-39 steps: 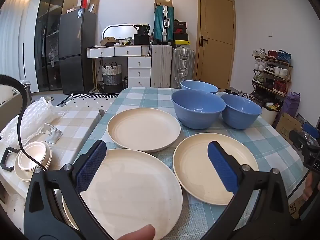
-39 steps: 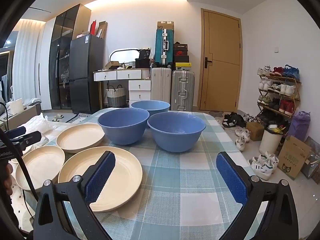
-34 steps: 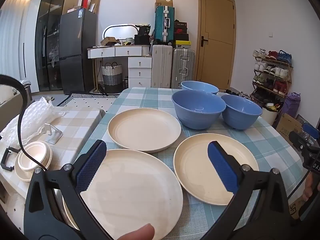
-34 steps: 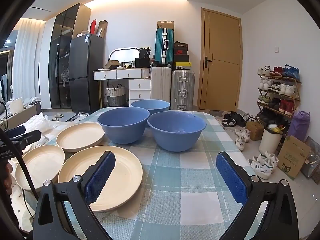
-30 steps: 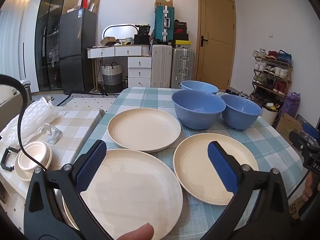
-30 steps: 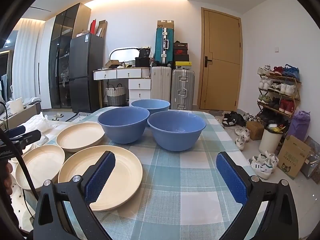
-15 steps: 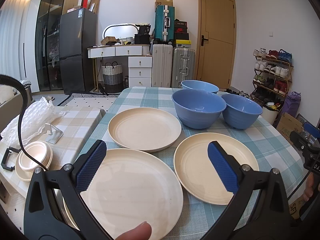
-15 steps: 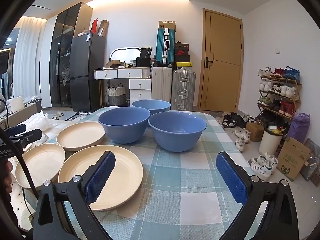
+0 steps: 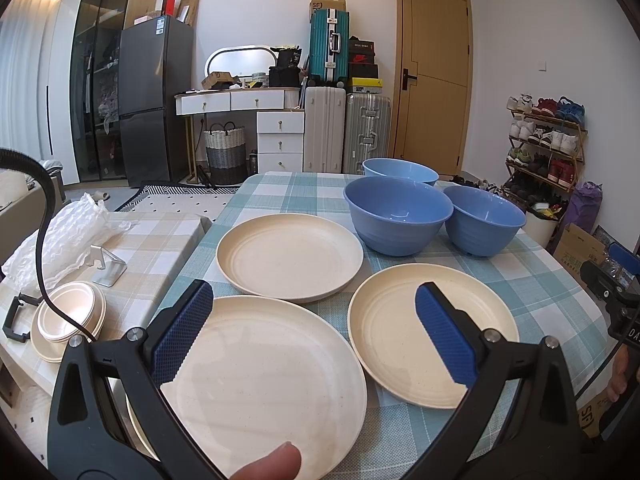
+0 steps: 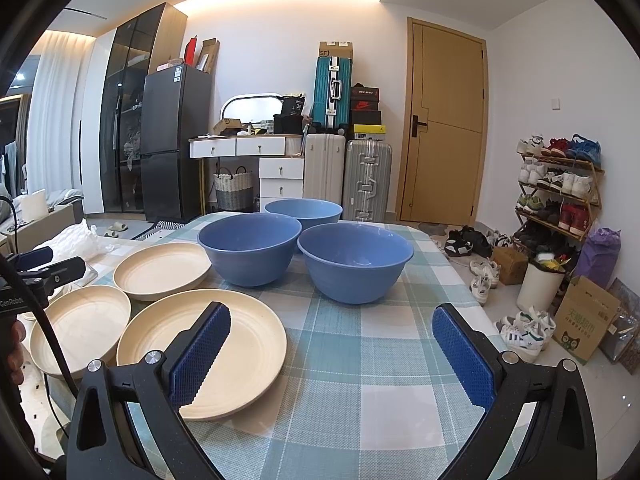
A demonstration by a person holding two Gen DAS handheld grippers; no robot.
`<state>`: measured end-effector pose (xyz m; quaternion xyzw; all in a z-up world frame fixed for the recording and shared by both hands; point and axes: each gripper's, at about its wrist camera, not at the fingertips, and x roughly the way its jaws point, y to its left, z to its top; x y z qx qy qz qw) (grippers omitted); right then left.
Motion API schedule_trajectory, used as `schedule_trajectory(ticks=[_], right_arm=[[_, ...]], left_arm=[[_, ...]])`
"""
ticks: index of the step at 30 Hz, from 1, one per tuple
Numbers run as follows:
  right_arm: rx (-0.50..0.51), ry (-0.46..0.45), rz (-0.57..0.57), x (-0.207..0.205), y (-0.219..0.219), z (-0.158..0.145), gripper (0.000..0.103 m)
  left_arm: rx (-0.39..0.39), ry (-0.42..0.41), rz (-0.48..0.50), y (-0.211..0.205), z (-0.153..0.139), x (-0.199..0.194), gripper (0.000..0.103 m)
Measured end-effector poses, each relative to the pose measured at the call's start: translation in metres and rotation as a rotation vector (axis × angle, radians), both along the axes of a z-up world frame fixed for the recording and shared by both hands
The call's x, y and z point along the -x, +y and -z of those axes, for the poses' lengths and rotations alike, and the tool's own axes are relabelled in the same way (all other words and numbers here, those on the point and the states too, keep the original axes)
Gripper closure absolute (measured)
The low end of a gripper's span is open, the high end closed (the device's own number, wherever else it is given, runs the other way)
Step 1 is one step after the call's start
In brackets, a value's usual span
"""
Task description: Organize plates and bowls
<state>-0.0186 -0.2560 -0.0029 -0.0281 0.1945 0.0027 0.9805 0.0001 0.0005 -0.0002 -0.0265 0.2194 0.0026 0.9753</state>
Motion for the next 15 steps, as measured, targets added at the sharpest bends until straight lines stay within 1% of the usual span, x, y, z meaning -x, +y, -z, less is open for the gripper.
schedule_trajectory(ticks=[15], right_arm=[[0.001, -0.001, 0.001, 0.0007, -0.0011, -0.0019, 0.000]], left_arm=[[-0.001, 0.003, 0.000, 0.0000, 0.0000, -0.0001, 0.002]])
